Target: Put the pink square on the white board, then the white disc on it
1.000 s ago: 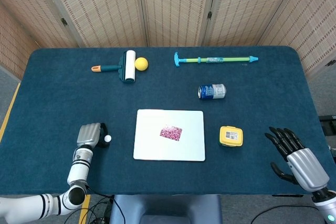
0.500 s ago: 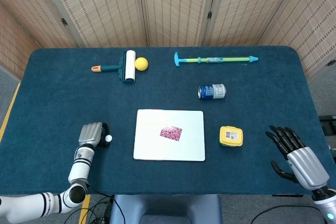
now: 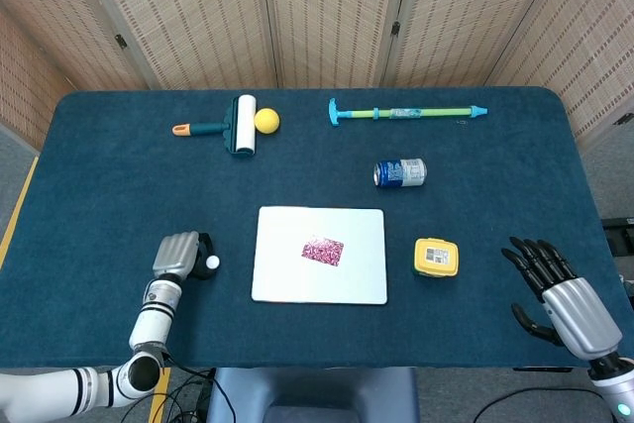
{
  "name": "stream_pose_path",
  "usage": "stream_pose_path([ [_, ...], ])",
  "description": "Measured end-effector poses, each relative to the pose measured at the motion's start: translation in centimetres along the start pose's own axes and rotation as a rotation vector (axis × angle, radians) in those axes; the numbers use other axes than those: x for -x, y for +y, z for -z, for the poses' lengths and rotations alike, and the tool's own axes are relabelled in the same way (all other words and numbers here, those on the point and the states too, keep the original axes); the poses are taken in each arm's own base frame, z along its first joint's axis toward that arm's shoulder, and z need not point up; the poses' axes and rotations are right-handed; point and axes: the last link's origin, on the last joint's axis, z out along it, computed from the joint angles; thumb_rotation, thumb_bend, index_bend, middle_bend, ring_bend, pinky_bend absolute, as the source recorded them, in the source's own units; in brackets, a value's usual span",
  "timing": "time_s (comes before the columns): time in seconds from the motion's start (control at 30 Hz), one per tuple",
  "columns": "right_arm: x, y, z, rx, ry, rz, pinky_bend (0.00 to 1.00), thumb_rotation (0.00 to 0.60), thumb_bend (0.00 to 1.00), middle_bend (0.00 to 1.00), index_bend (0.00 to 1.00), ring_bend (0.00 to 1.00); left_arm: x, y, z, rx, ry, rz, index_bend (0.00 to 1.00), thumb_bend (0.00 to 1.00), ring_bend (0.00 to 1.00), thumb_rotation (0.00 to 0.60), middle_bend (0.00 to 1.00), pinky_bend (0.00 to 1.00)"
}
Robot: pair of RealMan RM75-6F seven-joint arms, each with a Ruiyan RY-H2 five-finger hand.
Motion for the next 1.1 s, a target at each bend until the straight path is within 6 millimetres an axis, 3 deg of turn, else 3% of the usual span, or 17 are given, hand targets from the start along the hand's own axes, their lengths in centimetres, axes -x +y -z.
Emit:
stream_pose_path([
  [0.23,-0.3,0.1,-0.1,-0.005,0.000,-0.020,0.00,0.600,0.33,0.00,0.00,0.00,-1.4,2.5,1.5,0.047,0.019,0.000,0.59,0.30,1.00,0.600,1.00,1.00],
  [0.53,-1.5,0.8,0.4,0.004,0.043,-0.079,0.00,0.600,0.33,0.00,0.00,0.00,-2.8,7.8,3.2,0.099,0.028,-0.025,0.59,0.30,1.00,0.600,1.00,1.00],
  [0.83,-3.5,2.2,1.5,0.040,0.125,-0.162,0.00,0.600,0.33,0.00,0.00,0.00,-2.2,12.5,3.7,0.135,0.005,-0.063,0.59,0.30,1.00,0.600,1.00,1.00],
  [1.1,-5.1,3.3,2.8,0.041,0.194,-0.222,0.00,0.600,0.33,0.00,0.00,0.00,-1.1,15.3,2.8,0.153,0.000,-0.093,0.59,0.30,1.00,0.600,1.00,1.00],
])
